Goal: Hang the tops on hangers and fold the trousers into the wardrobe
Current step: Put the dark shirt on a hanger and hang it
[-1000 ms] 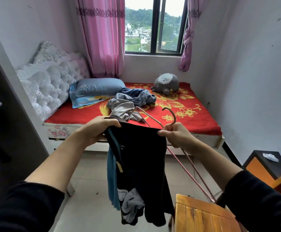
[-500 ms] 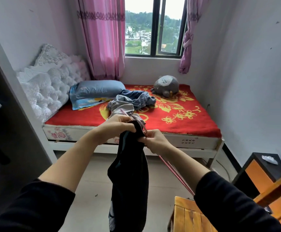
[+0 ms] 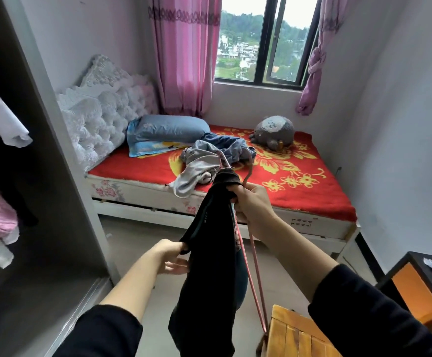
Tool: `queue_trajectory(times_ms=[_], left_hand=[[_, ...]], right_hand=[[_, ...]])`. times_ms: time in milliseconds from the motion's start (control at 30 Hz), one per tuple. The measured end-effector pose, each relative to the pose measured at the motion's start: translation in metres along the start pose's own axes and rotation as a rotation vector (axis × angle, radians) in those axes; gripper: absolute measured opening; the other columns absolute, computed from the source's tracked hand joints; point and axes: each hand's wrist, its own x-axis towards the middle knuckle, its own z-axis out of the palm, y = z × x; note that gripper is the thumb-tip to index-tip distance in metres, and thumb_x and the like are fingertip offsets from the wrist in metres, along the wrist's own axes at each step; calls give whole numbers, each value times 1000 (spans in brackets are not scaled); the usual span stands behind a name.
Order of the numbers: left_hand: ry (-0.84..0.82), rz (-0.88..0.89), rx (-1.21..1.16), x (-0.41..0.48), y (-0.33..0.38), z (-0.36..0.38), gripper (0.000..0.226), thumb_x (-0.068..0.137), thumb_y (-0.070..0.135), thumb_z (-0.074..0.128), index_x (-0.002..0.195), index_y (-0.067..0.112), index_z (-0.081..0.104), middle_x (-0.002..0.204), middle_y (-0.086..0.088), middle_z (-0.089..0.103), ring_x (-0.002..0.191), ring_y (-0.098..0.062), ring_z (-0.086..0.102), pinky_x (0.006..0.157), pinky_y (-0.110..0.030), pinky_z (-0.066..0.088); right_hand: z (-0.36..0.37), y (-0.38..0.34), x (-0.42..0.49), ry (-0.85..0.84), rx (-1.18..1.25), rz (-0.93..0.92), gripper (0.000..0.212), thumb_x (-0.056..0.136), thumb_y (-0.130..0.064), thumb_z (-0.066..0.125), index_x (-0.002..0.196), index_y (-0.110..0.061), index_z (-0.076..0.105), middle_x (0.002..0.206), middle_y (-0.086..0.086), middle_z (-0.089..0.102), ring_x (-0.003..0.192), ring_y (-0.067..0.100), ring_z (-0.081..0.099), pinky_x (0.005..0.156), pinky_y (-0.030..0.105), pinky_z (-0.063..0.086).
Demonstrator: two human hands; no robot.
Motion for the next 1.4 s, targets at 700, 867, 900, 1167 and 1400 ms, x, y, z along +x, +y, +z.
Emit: queue_trajectory(times_ms=[700,867,900,1167,1400], left_hand=[[-26,361,-579,-29,122,43,27,96,17,39,99,7,64,93,-11,67,88,-25,63,86,-36,50],[39,369,-385,-35,131,61,34,97,25,52,124,6,59,128,-14,58,119,-29,55,106,-43,41],[55,388,-364,-34,129,63,34,98,24,51,126,6,56,130,-14,57,120,-28,53,107,-42,40],[43,414,-223,-45,128,47,26,100,24,44,102,7,64,90,-12,64,83,-23,63,81,-36,53],[81,458,-269,-69,146,10,14,89,9,48,84,6,61,73,-9,59,63,-19,57,57,-26,50]], right_hand=[[-121,37,9,347,-259,-9,21,94,-33,56,82,-16,58,70,4,55,63,20,51,60,33,40],[-109,-23,10,246,36,-156,23,101,-43,37,104,-25,52,47,-10,35,37,5,30,34,17,25],[-104,-34,9,212,136,-161,29,101,-43,37,97,-22,57,45,-10,32,36,6,27,34,16,23],[-55,-42,7,189,500,-231,52,99,-43,42,52,-21,47,39,-9,28,32,7,21,34,15,19],[-31,30,-3,132,304,16,54,97,-33,45,45,-18,49,38,-5,31,30,9,25,33,15,20]])
